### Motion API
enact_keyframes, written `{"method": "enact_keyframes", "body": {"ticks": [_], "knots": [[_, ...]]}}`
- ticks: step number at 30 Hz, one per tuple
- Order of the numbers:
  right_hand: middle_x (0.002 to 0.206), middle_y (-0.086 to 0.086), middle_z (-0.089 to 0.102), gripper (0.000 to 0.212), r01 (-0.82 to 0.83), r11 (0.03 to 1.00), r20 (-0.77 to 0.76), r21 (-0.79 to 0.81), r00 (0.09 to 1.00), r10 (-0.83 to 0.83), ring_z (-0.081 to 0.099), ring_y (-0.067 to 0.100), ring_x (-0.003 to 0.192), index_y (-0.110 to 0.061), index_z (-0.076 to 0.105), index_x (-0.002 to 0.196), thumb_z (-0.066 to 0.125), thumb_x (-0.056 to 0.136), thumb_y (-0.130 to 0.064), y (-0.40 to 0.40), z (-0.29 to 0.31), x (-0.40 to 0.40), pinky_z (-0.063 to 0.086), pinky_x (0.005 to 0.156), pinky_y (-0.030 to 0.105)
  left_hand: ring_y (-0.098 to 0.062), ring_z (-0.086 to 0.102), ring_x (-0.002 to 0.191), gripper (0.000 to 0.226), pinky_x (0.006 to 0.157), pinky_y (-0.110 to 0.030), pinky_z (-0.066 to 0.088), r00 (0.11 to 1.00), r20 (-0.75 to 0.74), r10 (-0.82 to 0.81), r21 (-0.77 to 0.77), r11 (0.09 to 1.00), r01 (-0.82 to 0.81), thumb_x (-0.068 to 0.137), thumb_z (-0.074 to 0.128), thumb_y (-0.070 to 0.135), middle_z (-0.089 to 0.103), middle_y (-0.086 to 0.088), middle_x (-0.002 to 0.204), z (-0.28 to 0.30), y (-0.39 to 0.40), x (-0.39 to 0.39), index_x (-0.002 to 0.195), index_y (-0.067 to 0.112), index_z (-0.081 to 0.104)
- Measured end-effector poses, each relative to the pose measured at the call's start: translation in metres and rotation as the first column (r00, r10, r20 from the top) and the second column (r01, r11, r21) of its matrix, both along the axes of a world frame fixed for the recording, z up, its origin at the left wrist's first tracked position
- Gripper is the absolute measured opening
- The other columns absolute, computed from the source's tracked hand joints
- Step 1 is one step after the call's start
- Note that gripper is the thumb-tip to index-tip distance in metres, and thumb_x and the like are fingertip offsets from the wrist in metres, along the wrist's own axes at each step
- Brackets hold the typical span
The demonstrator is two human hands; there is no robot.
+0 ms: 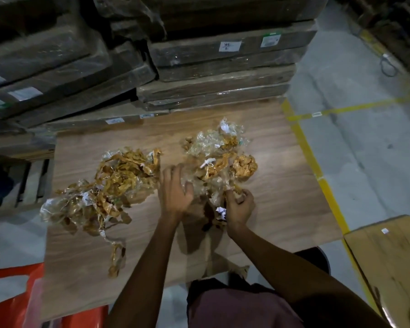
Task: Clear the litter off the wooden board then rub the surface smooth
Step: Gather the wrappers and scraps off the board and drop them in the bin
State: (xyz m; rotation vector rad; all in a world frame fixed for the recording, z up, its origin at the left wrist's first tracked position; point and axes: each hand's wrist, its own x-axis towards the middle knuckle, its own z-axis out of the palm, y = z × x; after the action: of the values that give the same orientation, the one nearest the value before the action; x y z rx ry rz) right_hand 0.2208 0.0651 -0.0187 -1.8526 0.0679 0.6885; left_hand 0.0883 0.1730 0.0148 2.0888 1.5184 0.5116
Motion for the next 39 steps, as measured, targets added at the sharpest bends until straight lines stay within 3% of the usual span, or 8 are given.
{"method": "enact_keyframes", "body": {"ticks": [5,10,14,20,24,28,31,39], "knots": [[0.152,0.01,0.043,0.076,-0.116,0.992,0.126,-0.058,0.984,0.123,0.042,0.024,0.139,-0.015,0.045,0.152,0.07,0.091,-0.052,0.002,-0.011,-0.017,0.038,0.11,0.032,-0.029,0.031,0.147,0.065,0.117,-0.051,0.028,0.976,0.055,-0.208,-0.281,0.935,0.216,0.095,0.031,0.06,0.037,-0.006,0.158,-0.044,0.049,0.028,0.149,0.028,0.047],[0.157,0.006,0.046,0.084,-0.138,0.986,0.199,-0.09,0.968,0.153,0.039,0.024,0.147,-0.019,0.044,0.153,0.045,0.087,-0.072,0.013,-0.024,-0.034,0.033,0.12,0.052,-0.023,0.007,0.158,0.053,0.125,-0.049,-0.001,0.935,0.035,-0.352,-0.288,0.893,0.347,0.105,0.028,0.042,0.03,0.002,0.166,-0.086,0.007,0.046,0.153,0.027,0.044],[0.149,0.0,0.055,0.066,-0.127,0.992,0.173,-0.029,0.976,0.13,0.051,0.02,0.138,-0.03,0.048,0.148,0.046,0.09,-0.062,0.015,-0.025,-0.038,0.04,0.114,0.053,-0.029,0.024,0.153,0.053,0.125,-0.038,0.008,0.932,0.269,-0.244,-0.317,0.891,0.325,0.101,0.035,0.038,0.045,-0.002,0.157,-0.081,-0.038,0.039,0.146,0.016,0.053],[0.129,-0.005,0.069,0.046,-0.113,0.977,0.091,0.183,0.991,0.098,0.064,0.016,0.121,-0.029,0.062,0.134,0.055,0.093,-0.048,0.005,0.002,-0.061,0.051,0.104,0.054,-0.019,0.052,0.137,0.044,0.117,-0.055,0.037,0.787,0.615,0.058,-0.478,0.821,0.313,0.103,0.045,0.04,0.059,0.004,0.145,-0.073,-0.061,0.02,0.142,0.024,0.056],[0.135,0.001,0.066,0.048,-0.128,0.942,0.057,0.311,0.992,0.117,0.063,0.021,0.126,-0.028,0.06,0.137,0.06,0.093,-0.047,0.012,0.032,-0.076,0.049,0.107,0.057,-0.013,0.065,0.118,0.034,0.102,-0.039,0.048,0.669,0.7,0.25,-0.517,0.823,0.234,0.096,0.05,0.027,0.07,0.004,0.123,-0.032,-0.06,0.011,0.126,0.019,0.064],[0.136,0.0,0.065,0.05,-0.104,0.898,0.067,0.428,0.994,0.084,0.063,0.017,0.126,-0.022,0.058,0.14,0.061,0.093,-0.037,0.016,0.074,-0.078,0.052,0.108,0.049,-0.033,0.066,0.11,0.047,0.094,-0.047,0.051,0.55,0.803,0.23,-0.412,0.881,0.232,0.095,0.054,0.041,0.07,-0.015,0.115,0.012,-0.056,0.008,0.121,0.002,0.063],[0.141,0.003,0.063,0.049,-0.069,0.866,0.083,0.496,0.996,0.032,0.06,0.022,0.131,-0.025,0.058,0.141,0.063,0.093,-0.038,0.014,0.099,-0.075,0.049,0.11,0.055,-0.026,0.068,0.107,0.048,0.094,-0.044,0.052,0.458,0.859,0.228,-0.378,0.886,0.268,0.095,0.052,0.05,0.072,-0.009,0.111,0.053,-0.06,0.011,0.114,0.009,0.066],[0.143,0.013,0.061,0.054,0.075,0.761,0.078,0.645,0.983,-0.163,0.061,0.029,0.13,-0.015,0.052,0.145,0.063,0.095,-0.03,-0.024,0.143,-0.055,0.048,0.111,0.054,-0.025,0.071,0.109,0.05,0.101,-0.045,0.054,0.439,0.882,0.169,-0.336,0.879,0.337,0.09,0.054,0.07,0.077,-0.002,0.107,0.112,-0.09,0.042,0.098,0.027,0.079]]}}
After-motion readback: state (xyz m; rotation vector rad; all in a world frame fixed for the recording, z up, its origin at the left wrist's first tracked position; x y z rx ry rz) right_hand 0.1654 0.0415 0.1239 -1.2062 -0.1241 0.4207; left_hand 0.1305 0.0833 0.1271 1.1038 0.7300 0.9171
